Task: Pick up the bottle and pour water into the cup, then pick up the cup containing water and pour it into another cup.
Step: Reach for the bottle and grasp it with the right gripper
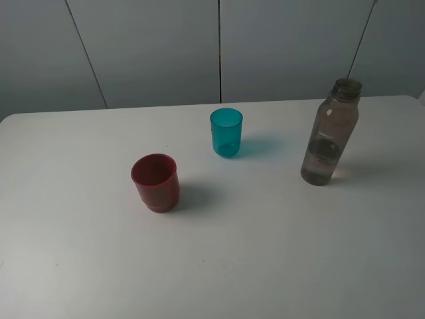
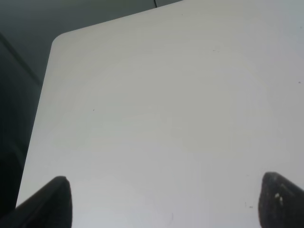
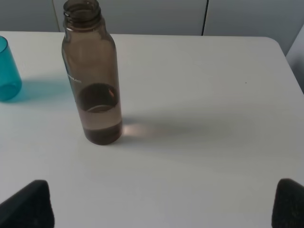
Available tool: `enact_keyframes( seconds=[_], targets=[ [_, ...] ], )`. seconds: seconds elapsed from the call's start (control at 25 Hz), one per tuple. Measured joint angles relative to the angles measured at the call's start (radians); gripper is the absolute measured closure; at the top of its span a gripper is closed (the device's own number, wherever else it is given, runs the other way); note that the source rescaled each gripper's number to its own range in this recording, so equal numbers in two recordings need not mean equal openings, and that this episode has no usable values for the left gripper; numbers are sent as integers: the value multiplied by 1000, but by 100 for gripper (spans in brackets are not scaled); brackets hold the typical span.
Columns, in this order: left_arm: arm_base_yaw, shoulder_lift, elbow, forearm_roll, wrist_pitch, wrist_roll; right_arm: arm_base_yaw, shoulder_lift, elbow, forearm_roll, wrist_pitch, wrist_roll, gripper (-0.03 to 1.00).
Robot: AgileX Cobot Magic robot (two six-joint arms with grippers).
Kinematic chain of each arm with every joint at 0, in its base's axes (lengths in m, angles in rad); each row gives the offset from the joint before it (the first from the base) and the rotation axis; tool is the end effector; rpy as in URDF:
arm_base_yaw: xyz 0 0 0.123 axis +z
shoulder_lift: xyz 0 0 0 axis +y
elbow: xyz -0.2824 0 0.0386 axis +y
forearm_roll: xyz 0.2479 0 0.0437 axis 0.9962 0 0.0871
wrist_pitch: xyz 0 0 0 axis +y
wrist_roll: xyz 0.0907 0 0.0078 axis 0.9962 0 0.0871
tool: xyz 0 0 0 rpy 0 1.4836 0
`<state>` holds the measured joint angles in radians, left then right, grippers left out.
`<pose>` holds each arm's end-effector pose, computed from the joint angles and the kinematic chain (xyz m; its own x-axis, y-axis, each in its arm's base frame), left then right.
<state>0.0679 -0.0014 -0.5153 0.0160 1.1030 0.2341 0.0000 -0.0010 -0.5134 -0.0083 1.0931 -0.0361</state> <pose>-0.0087 0.0007 0.2780 -0.4829 0.2067 -0.8510 0.0361 0.9756 0.2165 -0.0079 -0.0007 0.2783 -0.4718 -0.0399 -0.8808 -0.0123 0.9992 -0.0387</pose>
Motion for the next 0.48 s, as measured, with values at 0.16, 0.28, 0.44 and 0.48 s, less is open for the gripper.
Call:
enact_keyframes(
  seconds=[0.16,0.28,0.44,0.48],
  targets=[
    [0,0,0,0,0,0,0,0,0,0,0,0,-3],
    [0,0,0,0,0,0,0,0,0,0,0,0,-3],
    [0,0,0,0,0,0,0,0,0,0,0,0,-3],
    [0,0,0,0,0,0,0,0,0,0,0,0,-3]
  ],
)
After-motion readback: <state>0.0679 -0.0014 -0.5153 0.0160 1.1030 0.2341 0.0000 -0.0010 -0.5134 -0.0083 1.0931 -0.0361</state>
